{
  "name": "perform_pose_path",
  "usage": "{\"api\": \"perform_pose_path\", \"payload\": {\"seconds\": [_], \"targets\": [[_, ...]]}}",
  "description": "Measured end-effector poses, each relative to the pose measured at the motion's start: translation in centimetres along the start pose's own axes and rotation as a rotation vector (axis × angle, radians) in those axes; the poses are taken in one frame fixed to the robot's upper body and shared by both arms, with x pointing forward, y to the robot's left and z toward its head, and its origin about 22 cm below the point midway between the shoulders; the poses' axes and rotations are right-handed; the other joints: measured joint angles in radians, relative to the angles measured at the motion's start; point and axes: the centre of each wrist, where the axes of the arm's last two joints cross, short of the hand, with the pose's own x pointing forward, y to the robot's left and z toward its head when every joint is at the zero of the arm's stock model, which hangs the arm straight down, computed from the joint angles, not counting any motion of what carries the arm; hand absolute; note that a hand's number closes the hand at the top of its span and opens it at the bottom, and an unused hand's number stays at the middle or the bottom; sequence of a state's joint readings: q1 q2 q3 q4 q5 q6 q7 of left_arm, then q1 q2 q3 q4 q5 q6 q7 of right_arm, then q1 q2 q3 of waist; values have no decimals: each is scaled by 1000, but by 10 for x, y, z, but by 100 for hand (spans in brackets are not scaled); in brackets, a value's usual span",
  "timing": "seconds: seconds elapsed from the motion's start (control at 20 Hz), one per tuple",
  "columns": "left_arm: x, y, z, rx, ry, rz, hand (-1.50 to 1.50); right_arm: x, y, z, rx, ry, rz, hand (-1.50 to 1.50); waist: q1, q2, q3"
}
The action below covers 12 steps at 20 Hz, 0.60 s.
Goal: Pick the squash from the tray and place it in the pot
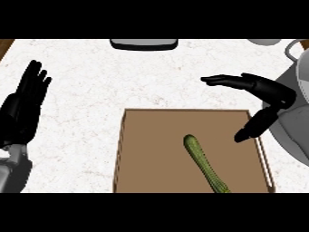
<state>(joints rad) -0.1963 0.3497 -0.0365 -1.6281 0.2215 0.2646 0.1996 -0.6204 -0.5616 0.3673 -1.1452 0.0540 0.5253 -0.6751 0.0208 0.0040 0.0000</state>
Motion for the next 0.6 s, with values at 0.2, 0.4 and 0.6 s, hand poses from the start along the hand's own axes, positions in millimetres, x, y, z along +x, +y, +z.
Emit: {"api": "perform_pose_path", "payload": {"seconds": [0.2,0.4,0.6], "targets": [[1,1,-1,5,0,-1,0,22,1,-20,205,59,132,-150,-7,-4,-1],[-1,3,1,14,-4,1,0,37,16,-32,378,104,238,-150,-13,-6,-1],[-2,10,-1,19,2,2,0,48,35,-37,493,143,288,-150,-20,-6,-1]]}}
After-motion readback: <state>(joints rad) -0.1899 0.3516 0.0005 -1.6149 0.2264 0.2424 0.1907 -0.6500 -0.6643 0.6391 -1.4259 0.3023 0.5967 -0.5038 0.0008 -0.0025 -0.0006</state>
